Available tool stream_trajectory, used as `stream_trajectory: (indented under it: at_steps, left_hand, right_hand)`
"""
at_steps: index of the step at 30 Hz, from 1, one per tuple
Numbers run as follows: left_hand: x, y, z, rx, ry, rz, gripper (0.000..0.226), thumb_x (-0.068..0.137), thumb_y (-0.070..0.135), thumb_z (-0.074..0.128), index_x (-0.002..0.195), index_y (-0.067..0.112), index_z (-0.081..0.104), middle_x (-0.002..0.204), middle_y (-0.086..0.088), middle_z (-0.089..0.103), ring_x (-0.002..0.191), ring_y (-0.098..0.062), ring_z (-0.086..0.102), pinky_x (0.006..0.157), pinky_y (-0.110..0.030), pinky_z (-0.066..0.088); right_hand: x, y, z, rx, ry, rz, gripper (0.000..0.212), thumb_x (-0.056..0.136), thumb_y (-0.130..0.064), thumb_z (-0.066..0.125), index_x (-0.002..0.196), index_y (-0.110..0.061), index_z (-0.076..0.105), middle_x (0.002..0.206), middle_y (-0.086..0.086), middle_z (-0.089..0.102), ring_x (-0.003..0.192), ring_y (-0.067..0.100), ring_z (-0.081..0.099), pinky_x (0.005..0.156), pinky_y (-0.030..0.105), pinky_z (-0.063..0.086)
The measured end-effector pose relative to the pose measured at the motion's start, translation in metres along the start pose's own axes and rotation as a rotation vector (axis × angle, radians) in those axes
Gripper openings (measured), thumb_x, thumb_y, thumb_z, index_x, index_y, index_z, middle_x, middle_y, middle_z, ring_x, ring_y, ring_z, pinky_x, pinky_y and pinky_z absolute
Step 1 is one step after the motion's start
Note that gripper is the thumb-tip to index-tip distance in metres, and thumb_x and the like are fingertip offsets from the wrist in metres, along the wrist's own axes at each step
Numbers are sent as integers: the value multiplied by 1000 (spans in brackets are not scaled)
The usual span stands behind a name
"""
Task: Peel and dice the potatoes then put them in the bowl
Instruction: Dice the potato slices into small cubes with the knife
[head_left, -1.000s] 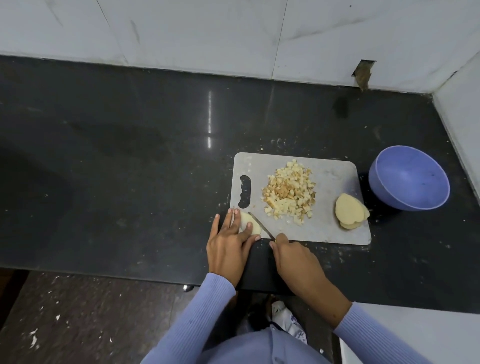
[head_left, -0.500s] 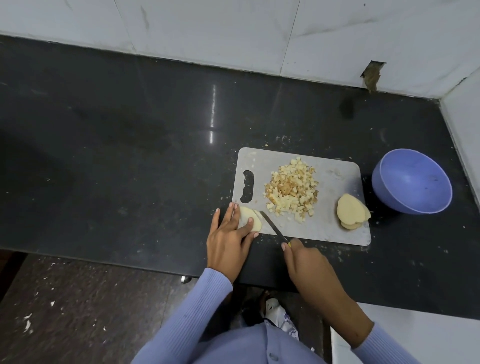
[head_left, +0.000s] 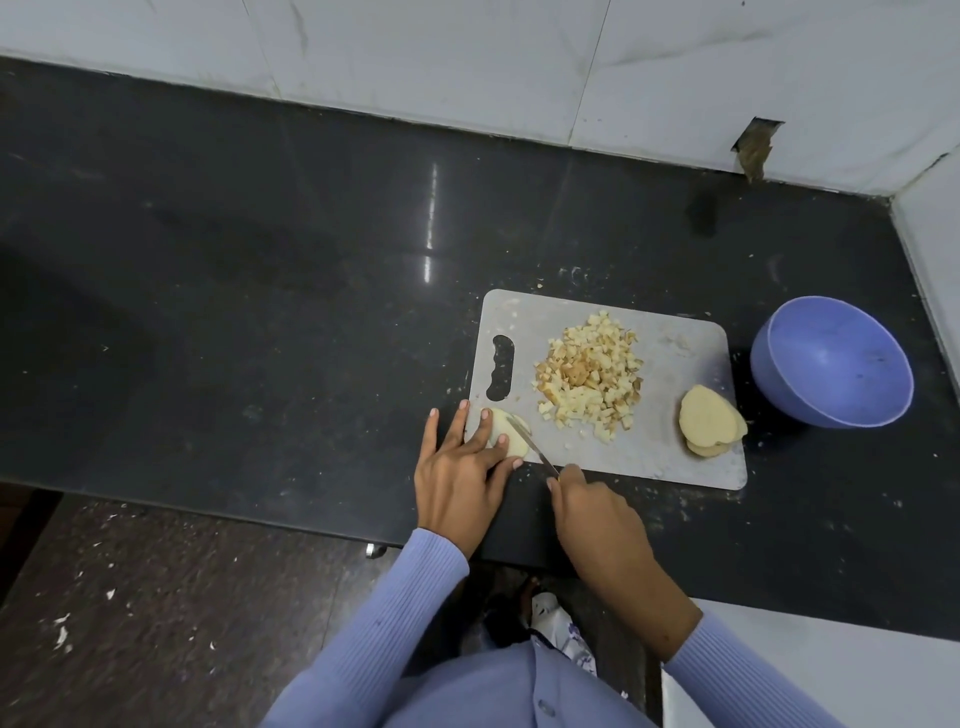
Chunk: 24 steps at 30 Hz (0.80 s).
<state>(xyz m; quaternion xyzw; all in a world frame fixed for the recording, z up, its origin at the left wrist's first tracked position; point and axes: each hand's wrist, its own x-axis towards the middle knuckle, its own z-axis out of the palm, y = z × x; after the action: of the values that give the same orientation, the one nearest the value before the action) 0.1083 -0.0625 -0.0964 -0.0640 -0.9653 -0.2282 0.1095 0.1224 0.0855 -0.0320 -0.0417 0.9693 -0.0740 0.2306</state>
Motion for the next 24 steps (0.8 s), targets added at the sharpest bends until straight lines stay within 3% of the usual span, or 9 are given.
stream_trajectory:
  at_steps: [5,10,16,21,24]
  left_hand:
    - [1,0,-3,3,-1,11,35,88,39,50,85,17,78,113,-8,69,121,-31,55,111,-49,21]
    - [-1,-1,-5,5,-28,8,33,87,40,50,88,20,77,123,-15,62,126,-31,50,115,-47,14]
    - [0,-1,-8,14,-37,12,22,82,34,62,85,18,77,114,-13,67,123,-31,53,112,-49,16]
    - [1,-2,-9,18,-9,12,20,79,33,66,80,17,78,109,-13,70,119,-31,56,110,-50,17]
    - [2,-2,-10,18,-16,10,20,77,33,68,80,16,77,109,-13,69,119,-32,56,111,-50,16]
  right_hand:
    - [-28,23,9,-13,-72,41,22,104,-37,18,93,-19,27,98,6,64,91,27,63,63,31,34]
    - [-30,28,11,56,-14,41,26,103,-38,21,89,-19,31,83,5,59,82,28,62,60,31,33]
    - [-27,15,1,154,86,-16,30,102,-39,23,86,-18,38,66,-5,43,66,20,49,60,30,34]
    - [1,-4,-3,126,111,-35,36,103,-39,24,99,-12,48,86,8,61,80,29,60,62,33,38]
    - [14,-11,-2,130,93,-37,37,103,-38,25,103,-9,48,92,11,63,83,31,60,61,33,36]
